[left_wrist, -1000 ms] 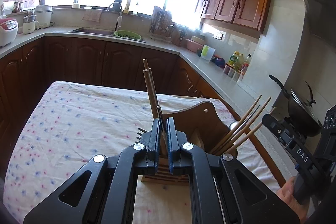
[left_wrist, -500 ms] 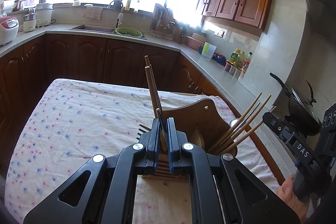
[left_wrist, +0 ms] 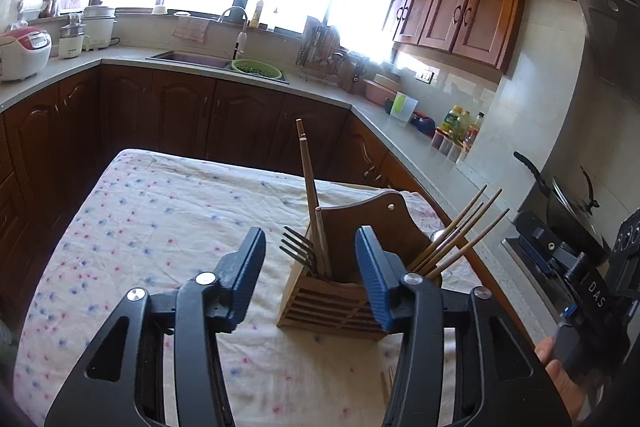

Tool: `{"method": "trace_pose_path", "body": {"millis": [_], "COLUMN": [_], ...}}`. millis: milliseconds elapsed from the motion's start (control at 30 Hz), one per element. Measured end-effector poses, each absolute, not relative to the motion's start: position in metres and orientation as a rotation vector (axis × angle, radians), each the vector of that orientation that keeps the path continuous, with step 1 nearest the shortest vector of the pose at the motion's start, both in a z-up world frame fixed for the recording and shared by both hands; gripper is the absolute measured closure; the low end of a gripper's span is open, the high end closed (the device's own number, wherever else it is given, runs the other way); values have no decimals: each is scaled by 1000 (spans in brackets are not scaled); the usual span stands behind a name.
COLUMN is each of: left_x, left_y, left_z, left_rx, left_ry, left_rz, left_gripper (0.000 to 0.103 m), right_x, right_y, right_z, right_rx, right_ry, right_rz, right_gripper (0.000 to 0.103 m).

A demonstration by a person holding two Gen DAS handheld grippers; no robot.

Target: Organize utensils

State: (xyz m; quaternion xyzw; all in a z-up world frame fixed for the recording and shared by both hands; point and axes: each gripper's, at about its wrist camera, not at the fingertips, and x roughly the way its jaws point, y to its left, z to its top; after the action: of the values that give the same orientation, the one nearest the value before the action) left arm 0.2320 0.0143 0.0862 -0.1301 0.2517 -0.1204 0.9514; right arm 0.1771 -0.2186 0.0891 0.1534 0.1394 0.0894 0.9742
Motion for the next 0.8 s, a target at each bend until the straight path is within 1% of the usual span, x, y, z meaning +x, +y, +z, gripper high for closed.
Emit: {"method": "trace_pose_path", "body": {"millis": [33, 100, 133, 167, 233, 800], "left_x": [228, 218, 213, 208, 199, 118], "left_y": [17, 22, 25, 29, 32, 48], "left_z": [86, 84, 83, 81, 76, 48], "left_rx": [-266, -269, -276, -282, -283, -283], "left_ry": [507, 501, 491, 484, 492, 534], "left_rz": [-235, -199, -185, -181, -174, -141], "left_gripper": [45, 19, 16, 15, 14, 12], "right_x": [174, 166, 162, 158, 149, 75], "right_y": [-219, -218, -218, -218, -217, -220], "right_z": [89, 89, 89, 88, 85, 41], "right_rx": [310, 308, 309, 309, 310, 408], "right_ry": [272, 260, 255, 251, 247, 340], "right_rz": [182, 185, 186, 185, 181, 192], "right_gripper": [24, 17, 11, 5, 1, 0]}}
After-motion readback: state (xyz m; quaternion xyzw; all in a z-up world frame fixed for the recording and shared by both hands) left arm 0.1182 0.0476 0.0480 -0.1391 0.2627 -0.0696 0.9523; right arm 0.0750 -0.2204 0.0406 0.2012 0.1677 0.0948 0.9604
